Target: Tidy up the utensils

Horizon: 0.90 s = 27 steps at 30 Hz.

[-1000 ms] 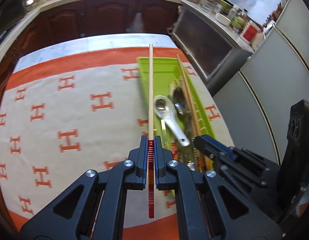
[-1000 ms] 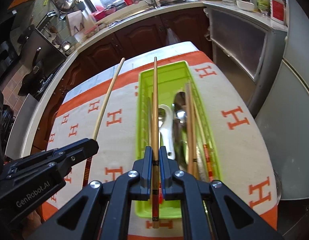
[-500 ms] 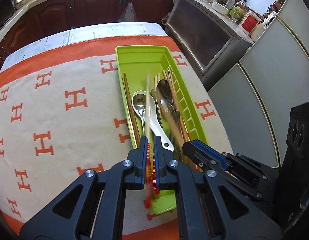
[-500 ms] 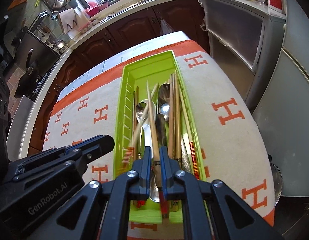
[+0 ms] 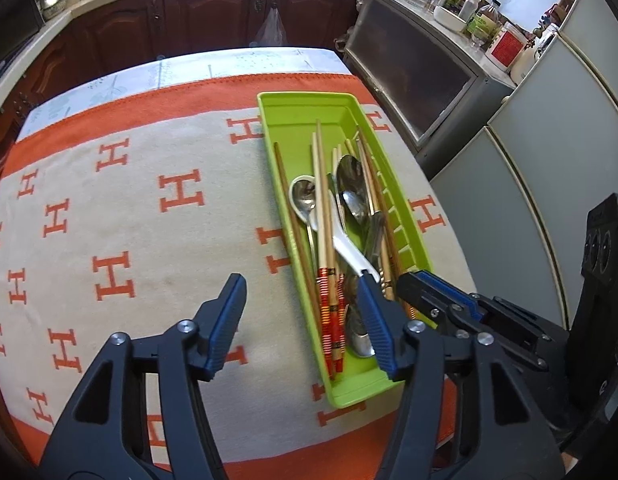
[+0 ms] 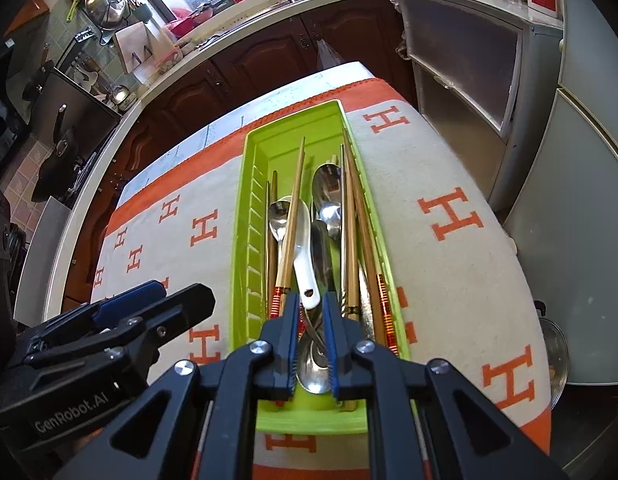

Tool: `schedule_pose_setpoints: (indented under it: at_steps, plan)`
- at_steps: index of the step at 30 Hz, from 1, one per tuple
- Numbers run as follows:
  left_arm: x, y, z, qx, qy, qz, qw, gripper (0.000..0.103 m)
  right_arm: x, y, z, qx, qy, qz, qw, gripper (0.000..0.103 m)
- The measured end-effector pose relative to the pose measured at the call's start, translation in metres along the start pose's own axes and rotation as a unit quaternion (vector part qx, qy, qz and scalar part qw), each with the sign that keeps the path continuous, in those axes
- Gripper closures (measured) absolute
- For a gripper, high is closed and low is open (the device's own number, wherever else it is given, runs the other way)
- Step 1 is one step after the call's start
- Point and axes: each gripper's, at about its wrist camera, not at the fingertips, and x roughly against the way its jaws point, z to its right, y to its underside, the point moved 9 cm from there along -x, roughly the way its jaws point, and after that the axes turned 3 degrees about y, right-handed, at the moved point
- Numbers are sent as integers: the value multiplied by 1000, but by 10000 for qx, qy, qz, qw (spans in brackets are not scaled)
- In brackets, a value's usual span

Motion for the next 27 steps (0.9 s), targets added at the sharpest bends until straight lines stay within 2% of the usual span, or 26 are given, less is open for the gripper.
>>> schedule_pose_setpoints:
  at_steps: [3,13,17,22,25,27]
  plan:
    - [5,6,-7,19,-84,-21,10000,39,2,4,-5,29,-9,-19,10000,91]
    - [35,37,-47,279,-265,108,9992,35,10,27,-34,343,-88,-131,9993,91]
    - [54,51,-66,411,-319,230,9984,34,15,39,-51,499,-140,-173,9985,85]
    - [89,64,-94,636,-587,566,9946,30,31,50,-82,841,-235,-76,9962,85]
    - [116,70,-114,805,-881,829,9894,28,45,51,-102,984,-392,44,9944,84]
    - [130,72,-126,929,-1071,927,9856,26,57,51,-115,1086,-459,184,9929,80]
